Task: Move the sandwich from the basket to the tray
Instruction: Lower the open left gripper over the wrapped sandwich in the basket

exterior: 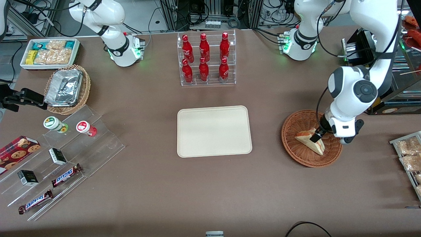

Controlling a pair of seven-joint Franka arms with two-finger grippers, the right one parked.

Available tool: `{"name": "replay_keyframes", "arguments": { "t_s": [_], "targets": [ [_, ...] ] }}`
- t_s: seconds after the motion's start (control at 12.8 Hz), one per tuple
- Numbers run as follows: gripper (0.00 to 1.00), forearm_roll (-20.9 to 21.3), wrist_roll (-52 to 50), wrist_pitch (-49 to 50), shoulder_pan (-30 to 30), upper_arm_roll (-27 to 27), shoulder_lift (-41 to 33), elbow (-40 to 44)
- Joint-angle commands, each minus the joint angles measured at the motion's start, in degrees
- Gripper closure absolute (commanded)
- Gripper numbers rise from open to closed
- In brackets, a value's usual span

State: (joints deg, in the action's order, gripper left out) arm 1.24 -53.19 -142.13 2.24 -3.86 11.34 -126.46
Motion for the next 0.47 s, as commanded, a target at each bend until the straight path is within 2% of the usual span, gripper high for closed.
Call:
{"name": "replay_keyframes", "arguments": {
  "t_s": [0.0,0.23,0.31,0.39],
  "targets": [
    [0.00,-0.36,-1.48,-3.06,0.57,0.08,1.39,-0.62],
    [0.00,-0.28,-1.39,-5.35,0.57,0.08,2.19,-2.38],
    [0.05,-0.28,-1.48,-5.44,0.48,0.08,2.45,-2.30],
    [0.31,-0.36,-2.87,-5.44,0.48,0.08,2.63,-2.03]
  ]
}}
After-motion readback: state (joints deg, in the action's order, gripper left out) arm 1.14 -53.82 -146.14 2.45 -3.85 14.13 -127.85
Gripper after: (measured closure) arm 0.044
